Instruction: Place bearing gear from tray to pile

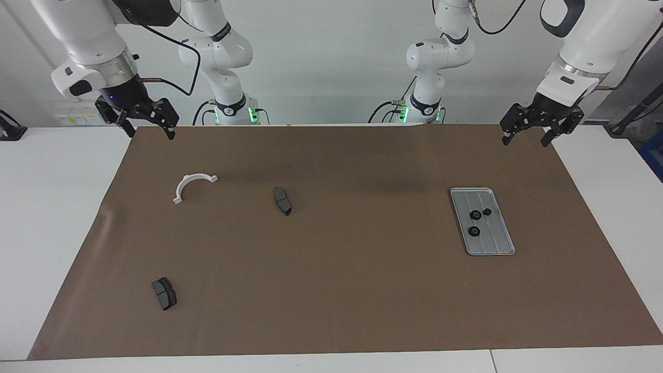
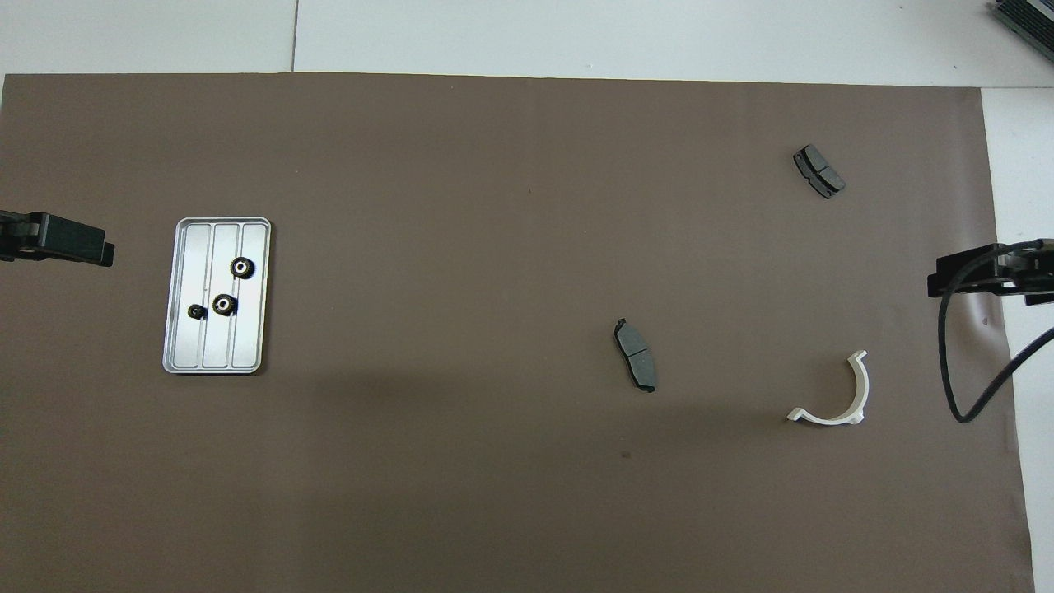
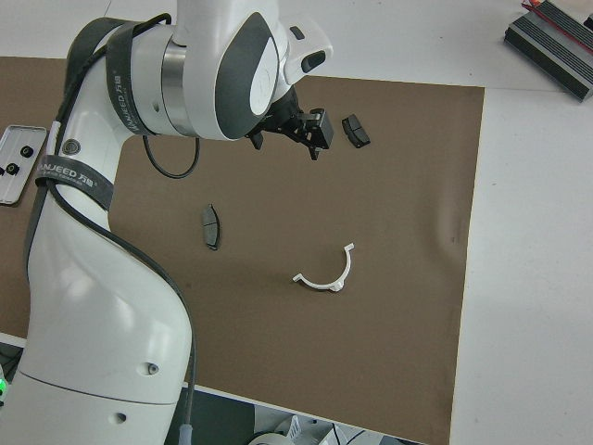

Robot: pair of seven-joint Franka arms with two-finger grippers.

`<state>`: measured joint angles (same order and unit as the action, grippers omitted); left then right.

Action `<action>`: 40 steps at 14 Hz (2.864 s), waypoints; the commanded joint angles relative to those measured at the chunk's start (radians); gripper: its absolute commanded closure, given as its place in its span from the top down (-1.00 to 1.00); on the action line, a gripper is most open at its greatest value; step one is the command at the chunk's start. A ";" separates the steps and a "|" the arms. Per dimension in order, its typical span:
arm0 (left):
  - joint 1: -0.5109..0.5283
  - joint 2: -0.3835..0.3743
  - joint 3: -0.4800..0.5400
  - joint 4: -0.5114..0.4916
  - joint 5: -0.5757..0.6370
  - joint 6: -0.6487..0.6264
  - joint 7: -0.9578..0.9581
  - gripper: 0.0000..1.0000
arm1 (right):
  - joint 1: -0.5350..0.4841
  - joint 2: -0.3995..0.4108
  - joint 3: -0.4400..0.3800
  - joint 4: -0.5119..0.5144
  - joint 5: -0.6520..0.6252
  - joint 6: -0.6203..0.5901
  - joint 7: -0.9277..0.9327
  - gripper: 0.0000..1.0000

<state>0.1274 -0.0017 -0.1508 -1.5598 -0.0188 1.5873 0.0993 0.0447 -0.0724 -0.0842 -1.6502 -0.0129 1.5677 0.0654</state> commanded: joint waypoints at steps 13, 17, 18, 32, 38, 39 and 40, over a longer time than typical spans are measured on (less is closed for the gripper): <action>0.028 -0.130 0.016 -0.305 0.003 0.201 0.016 1.00 | -0.008 -0.023 0.004 -0.022 0.011 -0.005 -0.024 1.00; 0.047 -0.068 0.016 -0.422 0.003 0.394 0.065 1.00 | -0.008 -0.023 0.004 -0.022 0.011 -0.005 -0.024 1.00; 0.046 -0.041 0.016 -0.440 0.003 0.437 0.063 1.00 | -0.008 -0.021 0.004 -0.022 0.011 -0.005 -0.024 1.00; -0.005 0.170 0.016 -0.577 0.005 0.784 0.054 0.97 | -0.008 -0.023 0.004 -0.022 0.011 -0.005 -0.024 1.00; 0.000 0.192 0.017 -0.580 0.003 0.781 0.054 0.70 | -0.008 -0.023 0.004 -0.022 0.011 -0.005 -0.024 1.00; 0.004 0.192 0.017 -0.588 0.003 0.783 0.054 0.62 | -0.008 -0.023 0.004 -0.022 0.011 -0.005 -0.024 1.00; 0.011 0.192 0.019 -0.591 0.003 0.783 0.053 0.56 | -0.008 -0.023 0.004 -0.022 0.011 -0.005 -0.024 1.00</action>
<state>0.1273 0.1915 -0.1354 -2.1303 -0.0187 2.3511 0.1478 0.0447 -0.0724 -0.0842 -1.6502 -0.0129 1.5677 0.0654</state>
